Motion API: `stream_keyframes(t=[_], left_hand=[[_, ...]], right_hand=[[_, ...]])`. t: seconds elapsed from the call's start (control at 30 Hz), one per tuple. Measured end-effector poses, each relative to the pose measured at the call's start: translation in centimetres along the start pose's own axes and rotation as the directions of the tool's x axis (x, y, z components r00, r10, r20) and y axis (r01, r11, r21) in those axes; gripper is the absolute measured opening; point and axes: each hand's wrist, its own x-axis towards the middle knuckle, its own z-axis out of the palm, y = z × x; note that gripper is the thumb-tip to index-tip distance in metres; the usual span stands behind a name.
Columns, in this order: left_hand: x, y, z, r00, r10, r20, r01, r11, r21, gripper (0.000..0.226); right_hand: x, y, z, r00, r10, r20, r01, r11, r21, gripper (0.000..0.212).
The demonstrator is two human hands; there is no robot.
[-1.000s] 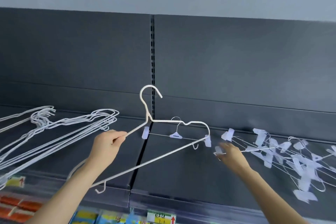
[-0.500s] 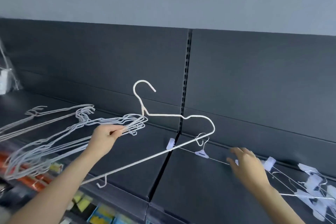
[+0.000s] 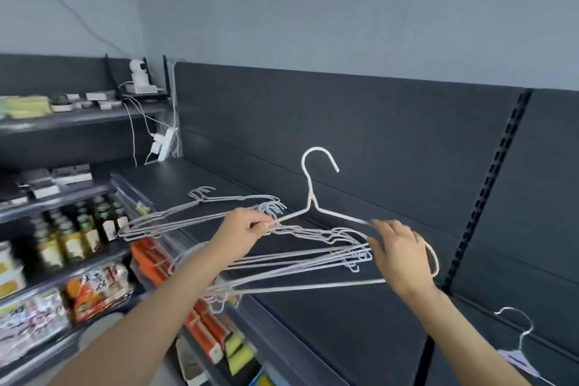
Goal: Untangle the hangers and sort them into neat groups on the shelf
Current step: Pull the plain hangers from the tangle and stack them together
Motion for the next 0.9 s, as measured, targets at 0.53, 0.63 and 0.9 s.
stream_keyframes(t=[0.53, 0.63, 0.9], left_hand=[[5.4, -20.9, -14.4, 0.963, -0.253, -0.092, 0.238, 0.960, -0.145, 0.014], [6.5, -23.4, -14.9, 0.945, -0.316, -0.082, 0.296, 0.935, -0.195, 0.016], [12.0, -29.5, -15.1, 0.889, -0.454, -0.062, 0.432, 0.875, -0.219, 0.017]], right_hand=[[11.9, -20.6, 14.2, 0.995, -0.010, 0.104, -0.013, 0.976, 0.218, 0.017], [14.1, -21.7, 16.5, 0.990, -0.034, 0.136, 0.003, 0.974, 0.225, 0.018], [22.9, -23.7, 24.9, 0.941, -0.098, 0.324, 0.036, 0.981, 0.192, 0.019]])
